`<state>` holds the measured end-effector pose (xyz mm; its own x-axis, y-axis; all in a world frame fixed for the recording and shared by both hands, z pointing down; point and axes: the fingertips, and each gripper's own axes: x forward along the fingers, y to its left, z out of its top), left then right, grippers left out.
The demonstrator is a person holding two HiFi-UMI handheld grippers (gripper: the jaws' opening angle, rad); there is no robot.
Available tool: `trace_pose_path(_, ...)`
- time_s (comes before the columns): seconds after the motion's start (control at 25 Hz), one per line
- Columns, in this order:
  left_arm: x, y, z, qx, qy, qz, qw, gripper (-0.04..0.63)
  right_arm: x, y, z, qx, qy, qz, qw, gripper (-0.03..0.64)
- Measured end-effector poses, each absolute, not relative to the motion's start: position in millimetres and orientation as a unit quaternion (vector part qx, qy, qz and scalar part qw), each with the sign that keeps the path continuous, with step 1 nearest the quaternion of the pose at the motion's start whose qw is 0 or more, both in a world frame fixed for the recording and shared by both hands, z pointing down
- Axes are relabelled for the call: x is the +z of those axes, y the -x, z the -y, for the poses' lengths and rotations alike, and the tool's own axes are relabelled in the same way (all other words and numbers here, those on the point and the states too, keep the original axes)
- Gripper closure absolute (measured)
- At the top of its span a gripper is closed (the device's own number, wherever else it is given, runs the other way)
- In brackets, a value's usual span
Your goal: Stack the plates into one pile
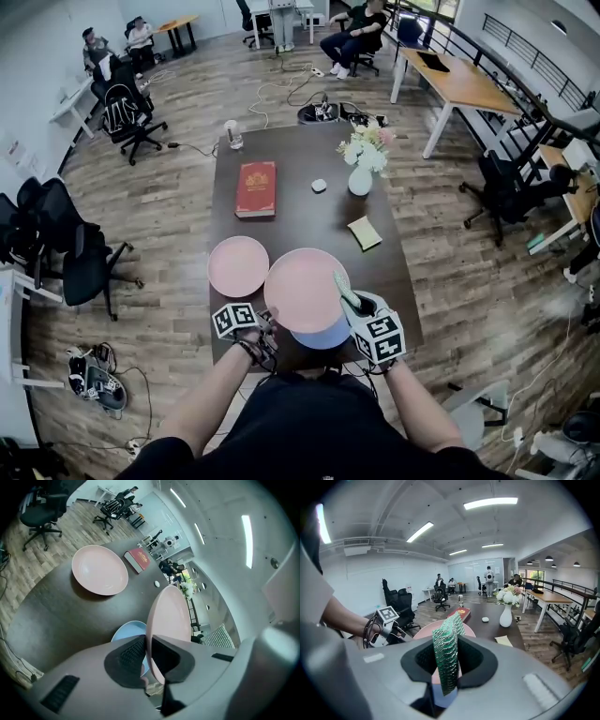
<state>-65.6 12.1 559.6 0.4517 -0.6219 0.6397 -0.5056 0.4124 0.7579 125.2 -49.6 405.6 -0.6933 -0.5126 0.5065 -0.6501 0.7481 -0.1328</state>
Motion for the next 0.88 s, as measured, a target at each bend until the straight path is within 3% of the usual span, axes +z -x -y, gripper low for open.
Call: trace_pose_path(0.88,642,24,-46,0.030,-0.506,0.520,0.688,0.566,433,-149,24,0.168,-0.318,0.896,0.260,0.532)
